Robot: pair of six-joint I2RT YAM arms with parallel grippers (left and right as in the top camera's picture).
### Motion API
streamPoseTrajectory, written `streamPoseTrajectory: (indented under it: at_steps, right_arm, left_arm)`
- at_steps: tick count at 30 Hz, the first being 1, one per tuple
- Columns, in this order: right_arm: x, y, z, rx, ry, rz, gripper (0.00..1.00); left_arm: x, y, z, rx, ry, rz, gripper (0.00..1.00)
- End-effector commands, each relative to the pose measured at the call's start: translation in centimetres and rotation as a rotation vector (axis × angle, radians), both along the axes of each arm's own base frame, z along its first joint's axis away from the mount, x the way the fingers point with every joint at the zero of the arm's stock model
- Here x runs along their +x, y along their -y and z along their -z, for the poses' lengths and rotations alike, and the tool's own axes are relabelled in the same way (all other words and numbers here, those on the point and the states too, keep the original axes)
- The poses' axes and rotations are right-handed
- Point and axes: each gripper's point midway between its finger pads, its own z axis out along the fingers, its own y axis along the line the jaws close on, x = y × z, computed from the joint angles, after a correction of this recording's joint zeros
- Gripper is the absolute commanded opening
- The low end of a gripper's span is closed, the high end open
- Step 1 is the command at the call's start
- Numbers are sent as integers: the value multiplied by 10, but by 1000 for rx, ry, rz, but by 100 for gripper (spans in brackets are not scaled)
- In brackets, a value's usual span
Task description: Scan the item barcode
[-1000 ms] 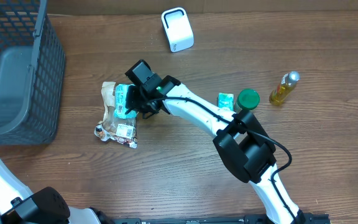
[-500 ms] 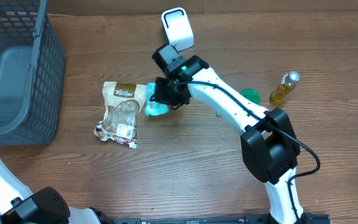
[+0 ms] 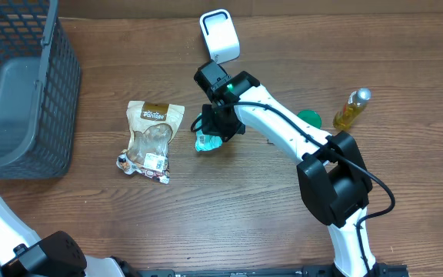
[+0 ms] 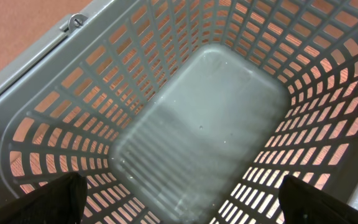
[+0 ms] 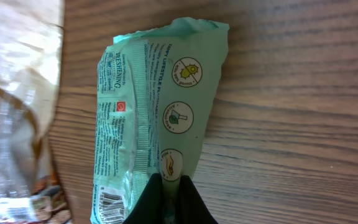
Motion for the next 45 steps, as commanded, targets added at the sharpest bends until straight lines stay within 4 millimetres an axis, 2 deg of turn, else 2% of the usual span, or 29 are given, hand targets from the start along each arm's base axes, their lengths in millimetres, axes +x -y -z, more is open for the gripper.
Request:
streamPoseTrajectory:
  at_steps: [1, 7, 11, 15, 16, 17, 22, 28, 31, 33, 35, 37, 39, 40, 41, 44, 45]
  right_arm:
    - [-5, 4, 1, -14, 6, -10, 5]
    - [-11, 9, 11, -31, -16, -10, 7]
    - [-13, 10, 13, -36, -22, -10, 12]
    - [-13, 10, 13, -35, -21, -10, 58]
    - [-13, 10, 13, -36, -21, -10, 66]
    - [-12, 12, 13, -43, -16, -9, 68]
    - [-4, 22, 10, -94, 23, 5, 69]
    - [19, 24, -28, -57, 71, 42, 69]
    - [28, 27, -36, -40, 87, 57, 73]
    - [26, 26, -36, -21, 74, 6, 69]
    - [22, 24, -35, 5, 53, -62, 56]
    - [17, 15, -34, 48, 48, -157, 51]
    - [10, 1, -34, 121, 40, -285, 41]
    - [8, -2, -34, 140, 35, -312, 40]
    - [4, -6, -33, 165, 27, -352, 36]
    - [-4, -13, -30, 233, -7, -407, 14]
    - [-7, -14, -29, 259, -20, -414, 10]
  left_arm:
    - [2, 0, -5, 14, 4, 19, 99]
    - [2, 0, -5, 14, 5, 19, 100]
    - [2, 0, -5, 14, 5, 19, 100]
    - [2, 0, -5, 14, 4, 19, 100]
    - [2, 0, -5, 14, 4, 18, 100]
    - [2, 0, -5, 14, 5, 19, 100]
    - [2, 0, -5, 14, 5, 19, 100]
    - [2, 0, -5, 14, 5, 19, 100]
    - [2, 0, -5, 14, 5, 19, 99]
    - [2, 0, -5, 14, 4, 18, 100]
    - [2, 0, -5, 14, 5, 19, 100]
    - [2, 0, -5, 14, 5, 19, 100]
    - [2, 0, -5, 14, 5, 19, 99]
    - [2, 0, -5, 14, 5, 19, 100]
    - [2, 0, -5, 14, 4, 18, 99]
    - [2, 0, -5, 14, 5, 19, 100]
    - [2, 0, -5, 14, 5, 19, 100]
